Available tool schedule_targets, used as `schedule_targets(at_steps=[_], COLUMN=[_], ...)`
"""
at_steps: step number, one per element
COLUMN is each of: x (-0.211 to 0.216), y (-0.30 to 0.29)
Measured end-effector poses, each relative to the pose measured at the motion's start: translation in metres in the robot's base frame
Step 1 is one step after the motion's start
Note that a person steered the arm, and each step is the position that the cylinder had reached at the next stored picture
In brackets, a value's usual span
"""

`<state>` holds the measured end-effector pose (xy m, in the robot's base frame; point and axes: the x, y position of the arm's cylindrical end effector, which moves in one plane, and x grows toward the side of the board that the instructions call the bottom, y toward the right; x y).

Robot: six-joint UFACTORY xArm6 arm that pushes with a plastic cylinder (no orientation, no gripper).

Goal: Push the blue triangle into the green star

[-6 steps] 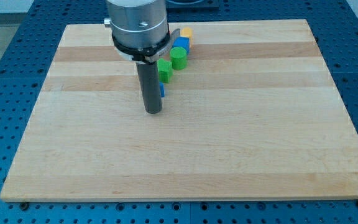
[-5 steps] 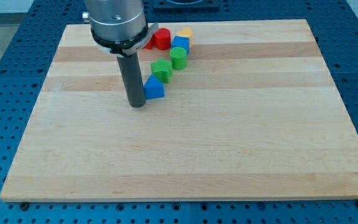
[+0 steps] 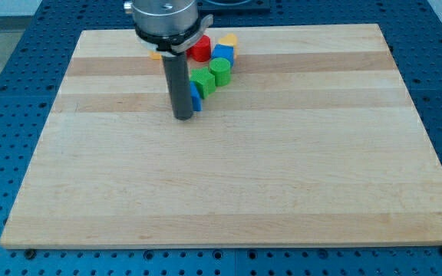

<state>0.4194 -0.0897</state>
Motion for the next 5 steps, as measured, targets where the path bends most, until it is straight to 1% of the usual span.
schedule_targets(at_steps=[1, 2, 4, 5], x=[-0.003, -0.007, -0.023, -0.018], y=[-0.072, -0.084, -0.055, -0.040])
